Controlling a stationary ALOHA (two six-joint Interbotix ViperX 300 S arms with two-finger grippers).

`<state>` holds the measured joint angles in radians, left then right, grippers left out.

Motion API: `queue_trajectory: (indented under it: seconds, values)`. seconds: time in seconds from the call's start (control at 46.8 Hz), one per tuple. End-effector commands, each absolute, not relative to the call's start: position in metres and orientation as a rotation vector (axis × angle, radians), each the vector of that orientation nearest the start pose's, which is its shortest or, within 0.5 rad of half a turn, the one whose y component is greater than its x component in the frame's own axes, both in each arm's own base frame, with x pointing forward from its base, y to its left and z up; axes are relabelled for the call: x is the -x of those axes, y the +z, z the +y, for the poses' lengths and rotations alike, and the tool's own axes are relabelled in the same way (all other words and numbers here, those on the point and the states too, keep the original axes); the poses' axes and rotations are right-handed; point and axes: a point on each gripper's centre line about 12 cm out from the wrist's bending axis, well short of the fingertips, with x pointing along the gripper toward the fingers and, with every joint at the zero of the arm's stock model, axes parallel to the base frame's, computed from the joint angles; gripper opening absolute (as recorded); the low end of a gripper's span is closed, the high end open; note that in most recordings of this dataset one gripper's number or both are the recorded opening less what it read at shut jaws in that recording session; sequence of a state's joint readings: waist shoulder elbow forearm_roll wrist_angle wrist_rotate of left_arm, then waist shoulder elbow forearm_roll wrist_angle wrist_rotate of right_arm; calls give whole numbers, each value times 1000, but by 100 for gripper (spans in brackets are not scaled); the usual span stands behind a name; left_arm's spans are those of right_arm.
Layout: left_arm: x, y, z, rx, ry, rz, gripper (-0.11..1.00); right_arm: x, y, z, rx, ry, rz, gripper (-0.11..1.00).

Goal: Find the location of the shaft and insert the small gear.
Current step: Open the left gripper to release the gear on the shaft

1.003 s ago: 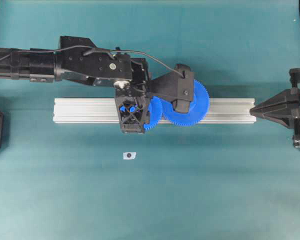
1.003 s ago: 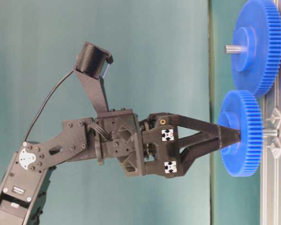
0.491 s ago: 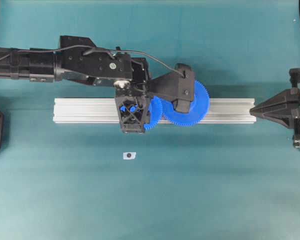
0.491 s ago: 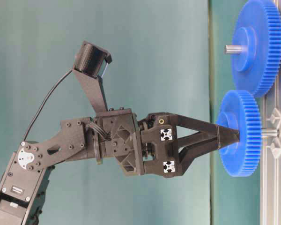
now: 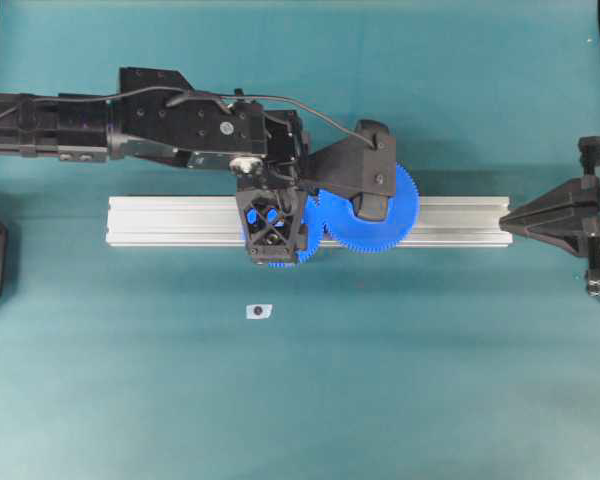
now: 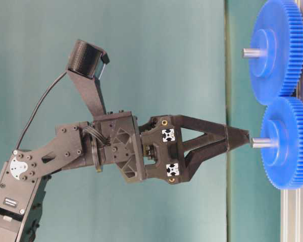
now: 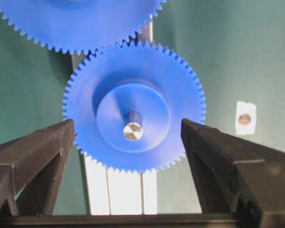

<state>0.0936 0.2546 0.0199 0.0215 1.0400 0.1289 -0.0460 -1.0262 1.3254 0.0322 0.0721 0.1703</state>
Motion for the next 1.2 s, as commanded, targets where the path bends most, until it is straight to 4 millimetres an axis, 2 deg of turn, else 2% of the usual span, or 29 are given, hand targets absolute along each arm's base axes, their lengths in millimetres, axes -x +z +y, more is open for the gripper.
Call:
queue_trajectory:
  seconds: [0.0, 0.47, 0.726, 0.961, 1.174]
  values:
    - [-452, 225, 43, -75, 7, 1269, 86, -174, 209, -8, -220, -83, 347, 4]
    - [-452, 227, 43, -72, 9, 1266, 86, -174, 209, -8, -220, -82, 345, 4]
    - [-448, 240, 40, -67, 14, 1244, 86, -174, 208, -8, -220, -83, 348, 4]
    - [-435, 244, 39, -53, 12, 1385, 85, -173, 207, -8, -220, -83, 348, 4]
    - [-441, 253, 39, -55, 13, 1331, 85, -173, 207, -8, -220, -83, 348, 4]
